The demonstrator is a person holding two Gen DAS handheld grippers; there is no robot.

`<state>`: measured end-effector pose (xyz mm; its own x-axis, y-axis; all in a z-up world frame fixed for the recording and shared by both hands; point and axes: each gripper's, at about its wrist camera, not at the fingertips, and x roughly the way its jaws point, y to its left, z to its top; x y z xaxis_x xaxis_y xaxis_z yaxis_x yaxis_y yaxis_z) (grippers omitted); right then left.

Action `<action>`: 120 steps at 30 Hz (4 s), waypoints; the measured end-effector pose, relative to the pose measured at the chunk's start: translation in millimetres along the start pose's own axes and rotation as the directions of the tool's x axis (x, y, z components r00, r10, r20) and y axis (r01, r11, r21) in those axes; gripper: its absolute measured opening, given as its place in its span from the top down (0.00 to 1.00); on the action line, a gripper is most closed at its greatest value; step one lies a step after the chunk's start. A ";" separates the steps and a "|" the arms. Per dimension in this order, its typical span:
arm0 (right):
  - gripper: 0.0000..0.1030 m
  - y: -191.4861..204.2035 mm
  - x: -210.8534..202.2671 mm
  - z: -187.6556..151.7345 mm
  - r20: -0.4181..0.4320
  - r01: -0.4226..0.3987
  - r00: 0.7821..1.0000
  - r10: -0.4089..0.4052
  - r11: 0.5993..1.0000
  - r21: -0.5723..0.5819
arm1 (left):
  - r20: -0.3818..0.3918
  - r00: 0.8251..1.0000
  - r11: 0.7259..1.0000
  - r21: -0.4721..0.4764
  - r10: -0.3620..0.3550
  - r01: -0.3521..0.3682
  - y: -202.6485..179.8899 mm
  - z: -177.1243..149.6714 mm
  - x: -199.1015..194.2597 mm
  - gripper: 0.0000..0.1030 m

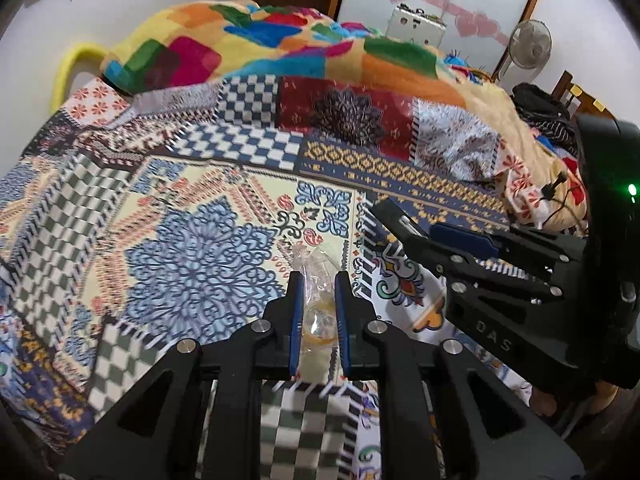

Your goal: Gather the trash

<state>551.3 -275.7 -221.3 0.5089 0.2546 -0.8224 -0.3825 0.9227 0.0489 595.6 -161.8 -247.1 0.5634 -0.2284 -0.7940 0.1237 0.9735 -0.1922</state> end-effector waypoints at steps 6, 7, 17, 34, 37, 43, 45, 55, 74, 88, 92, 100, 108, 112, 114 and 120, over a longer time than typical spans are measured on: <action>0.77 19.0 -47.4 3.6 0.048 0.005 0.999 -0.005 1.000 0.002 | 0.069 0.997 1.000 -0.011 0.015 -0.014 2.5 5.2 -53.7 0.87; 0.77 21.9 -55.6 4.4 0.057 0.003 0.998 -0.003 1.000 0.003 | 0.084 0.996 1.000 -0.013 0.019 -0.018 2.4 5.8 -65.0 0.87; 0.77 74.2 -152.0 13.9 0.182 0.011 0.983 -0.004 0.999 -0.034 | 0.204 0.978 0.999 -0.034 0.047 -0.041 6.5 0.6 -169.9 0.87; 0.77 193.9 -230.9 -9.7 0.272 -0.083 0.956 0.115 0.989 -0.126 | 0.314 0.936 0.980 -0.169 0.158 -0.109 88.8 -69.1 -317.4 0.87; 0.77 220.5 -233.8 -15.8 0.267 -0.113 0.952 0.150 0.982 -0.150 | 0.315 0.929 0.972 -0.191 0.192 -0.136 108.3 -87.1 -336.0 0.87; 0.77 276.8 -231.0 -30.5 0.249 -0.169 0.943 0.220 0.963 -0.211 | 0.288 0.924 0.952 -0.241 0.253 -0.186 156.0 -130.8 -365.3 0.87; 0.77 296.3 -227.9 -36.0 0.233 -0.185 0.942 0.240 0.954 -0.234 | 0.274 0.921 0.944 -0.257 0.275 -0.206 171.1 -144.6 -371.3 0.87; 0.77 374.2 -193.5 -61.3 0.110 -0.257 0.945 0.309 0.907 -0.334 | 0.154 0.922 0.893 -0.348 0.355 -0.285 242.7 -216.6 -377.7 0.87; 0.77 443.1 -54.8 -130.7 -0.318 -0.383 0.906 0.278 0.859 -0.339 | -0.171 0.955 0.823 -0.485 0.242 -0.295 322.7 -317.5 -278.6 0.87; 0.72 455.1 -14.4 -135.9 -0.421 -0.431 0.861 0.284 0.848 -0.309 | -0.279 0.953 0.742 -0.614 0.115 -0.269 350.1 -342.0 -228.6 0.73; 0.53 452.1 -21.4 -133.1 -0.404 -0.419 0.871 0.278 0.850 -0.319 | -0.284 0.947 0.738 -0.605 0.151 -0.300 351.6 -340.8 -238.6 0.69; 0.53 423.7 -78.5 -124.4 -0.272 -0.373 0.917 0.291 0.867 -0.330 | -0.189 0.953 0.760 -0.576 0.236 -0.303 324.1 -321.1 -294.9 0.69; 0.53 366.1 -213.1 -108.9 0.054 -0.280 0.949 0.310 0.910 -0.305 | 0.130 0.933 0.866 -0.431 0.337 -0.253 244.6 -261.9 -412.0 0.69; 0.53 334.7 -285.7 -112.8 0.234 -0.205 0.933 0.272 0.940 -0.273 | 0.297 0.899 0.913 -0.348 0.323 -0.213 196.2 -245.5 -468.3 0.69; 0.53 318.1 -320.0 -117.6 0.320 -0.170 0.916 0.240 0.958 -0.232 | 0.382 0.872 0.934 -0.297 0.307 -0.199 168.6 -242.4 -496.7 0.69; 0.53 284.6 -392.4 -146.2 0.508 -0.078 0.855 0.109 0.994 -0.082 | 0.541 0.809 0.969 -0.210 0.229 -0.134 110.5 -253.2 -550.6 0.68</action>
<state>130.0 -155.4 32.5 0.7847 0.4653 -0.4095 -0.4832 0.8730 0.0659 92.2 69.0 22.8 0.9261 0.0439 -0.3747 -0.1271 0.9714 -0.2005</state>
